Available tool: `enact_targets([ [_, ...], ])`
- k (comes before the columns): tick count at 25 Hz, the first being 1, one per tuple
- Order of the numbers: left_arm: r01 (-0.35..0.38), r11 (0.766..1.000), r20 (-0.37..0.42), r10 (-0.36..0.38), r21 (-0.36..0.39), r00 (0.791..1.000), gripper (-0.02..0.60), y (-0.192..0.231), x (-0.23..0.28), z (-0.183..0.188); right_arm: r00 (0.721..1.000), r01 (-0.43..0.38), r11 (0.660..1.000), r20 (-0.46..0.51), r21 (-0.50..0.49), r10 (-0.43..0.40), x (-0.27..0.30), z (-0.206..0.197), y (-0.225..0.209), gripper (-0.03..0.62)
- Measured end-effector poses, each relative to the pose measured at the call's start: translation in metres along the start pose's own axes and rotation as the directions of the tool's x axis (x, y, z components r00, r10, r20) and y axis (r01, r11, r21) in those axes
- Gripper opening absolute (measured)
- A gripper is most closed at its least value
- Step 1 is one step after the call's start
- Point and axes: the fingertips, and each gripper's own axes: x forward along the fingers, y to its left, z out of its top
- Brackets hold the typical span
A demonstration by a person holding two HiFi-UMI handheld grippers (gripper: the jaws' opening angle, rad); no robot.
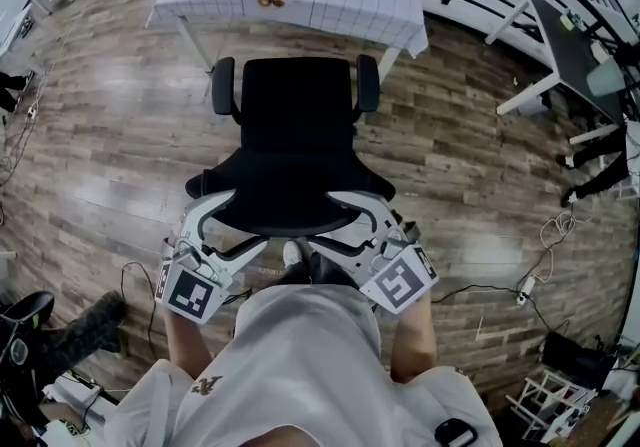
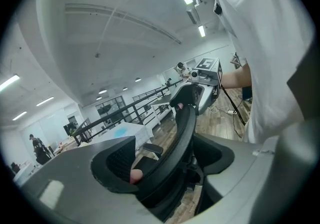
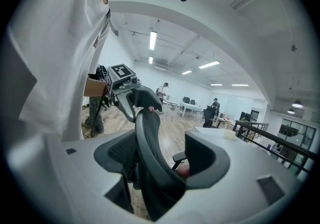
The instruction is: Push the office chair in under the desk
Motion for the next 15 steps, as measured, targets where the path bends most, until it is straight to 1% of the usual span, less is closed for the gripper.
enact_targets([
  [7,-0.011,1.000,-0.010,0.011,-0.019,1.000,0.368,0.018,0.014,0.000,1.000,-0.010,1.000,0.002,-0.011,0.010,0.005,-0.004,-0.021,0.313],
  [12,-0.012,1.000,-0.007,0.012,-0.016,1.000,0.371,0.029,0.024,-0.003,1.000,-0.013,1.000,0.017,-0.016,0.013,0.010,-0.007,-0.036,0.313],
  [15,-0.023,1.000,-0.033,0.022,-0.018,0.999,0.376,0.039,0.029,-0.002,1.000,-0.019,1.000,0.025,-0.016,0.019,0.011,-0.009,-0.043,0.311],
])
